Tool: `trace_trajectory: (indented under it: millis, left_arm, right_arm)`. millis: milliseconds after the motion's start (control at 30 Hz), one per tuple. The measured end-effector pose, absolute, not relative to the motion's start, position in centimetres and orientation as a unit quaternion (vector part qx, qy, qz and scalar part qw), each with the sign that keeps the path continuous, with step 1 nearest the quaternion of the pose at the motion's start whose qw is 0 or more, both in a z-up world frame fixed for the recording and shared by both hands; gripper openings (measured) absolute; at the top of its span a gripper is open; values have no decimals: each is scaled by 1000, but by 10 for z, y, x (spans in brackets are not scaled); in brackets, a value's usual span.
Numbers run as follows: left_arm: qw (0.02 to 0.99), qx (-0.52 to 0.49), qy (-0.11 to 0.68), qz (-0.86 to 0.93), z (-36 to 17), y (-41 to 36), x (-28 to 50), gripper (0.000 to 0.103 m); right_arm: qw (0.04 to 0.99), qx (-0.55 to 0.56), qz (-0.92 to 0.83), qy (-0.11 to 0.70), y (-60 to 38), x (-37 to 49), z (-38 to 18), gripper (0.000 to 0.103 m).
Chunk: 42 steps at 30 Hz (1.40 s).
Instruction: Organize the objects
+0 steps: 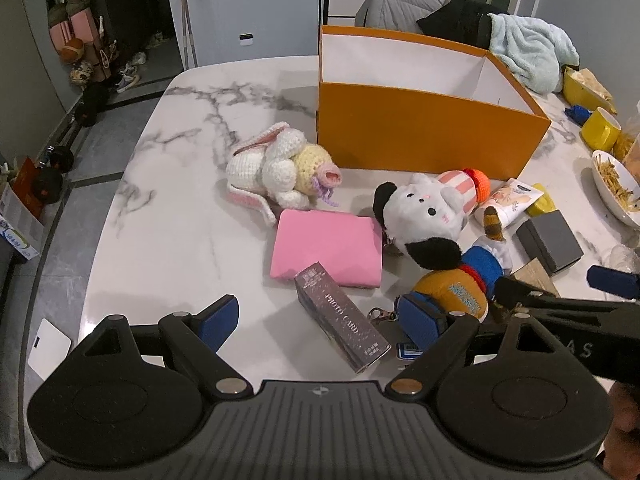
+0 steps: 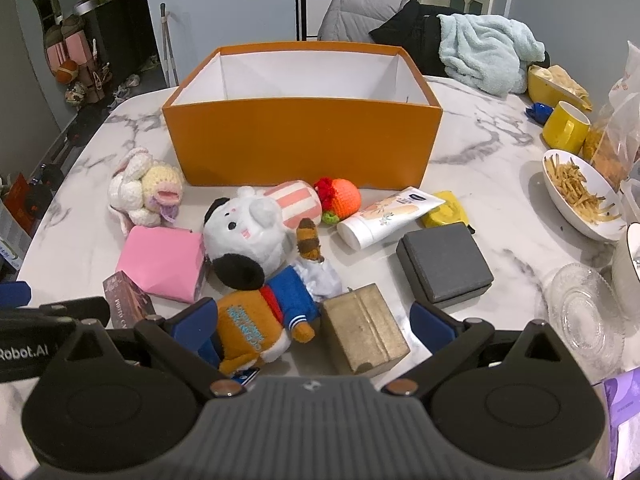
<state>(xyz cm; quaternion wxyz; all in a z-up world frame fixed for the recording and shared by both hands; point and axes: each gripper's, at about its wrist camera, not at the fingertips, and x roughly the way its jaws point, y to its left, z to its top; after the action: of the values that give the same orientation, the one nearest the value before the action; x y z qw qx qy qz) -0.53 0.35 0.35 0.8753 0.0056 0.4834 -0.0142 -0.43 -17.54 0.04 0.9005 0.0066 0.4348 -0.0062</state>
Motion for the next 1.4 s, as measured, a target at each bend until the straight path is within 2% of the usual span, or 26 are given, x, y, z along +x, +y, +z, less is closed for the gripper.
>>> trace_trajectory:
  millis: [267,600,800,1167,1267,1333,1400]
  left_arm:
    - [872,18,489,-13,-4,0,-5,103]
    - [850,13,527,6,-25,-1,1,103]
    - [835,11,551,5,-30,-3,3,103]
    - [847,12,531,18,-53,-14,8,103]
    - [849,24,527,24,-67,-19,7,103]
    - [852,24,522,28,-72,-18,7,103]
    - [855,10,517,27,-75,-14,8,103]
  right_arm:
    - [904,8,6,427,-184,0,2,102]
    - [920,-67,132,364,-205,13,23,102]
    - [904,-33,211,371,-237,22,15,102]
    - [868,-46,240,431,-254,18,-28,101]
    - [862,-42,236,446,-247,19,-38,91]
    - [860,-46,225,457,-242,21,-45,77]
    - [857,-51,213,467,-238,23,-51,71]
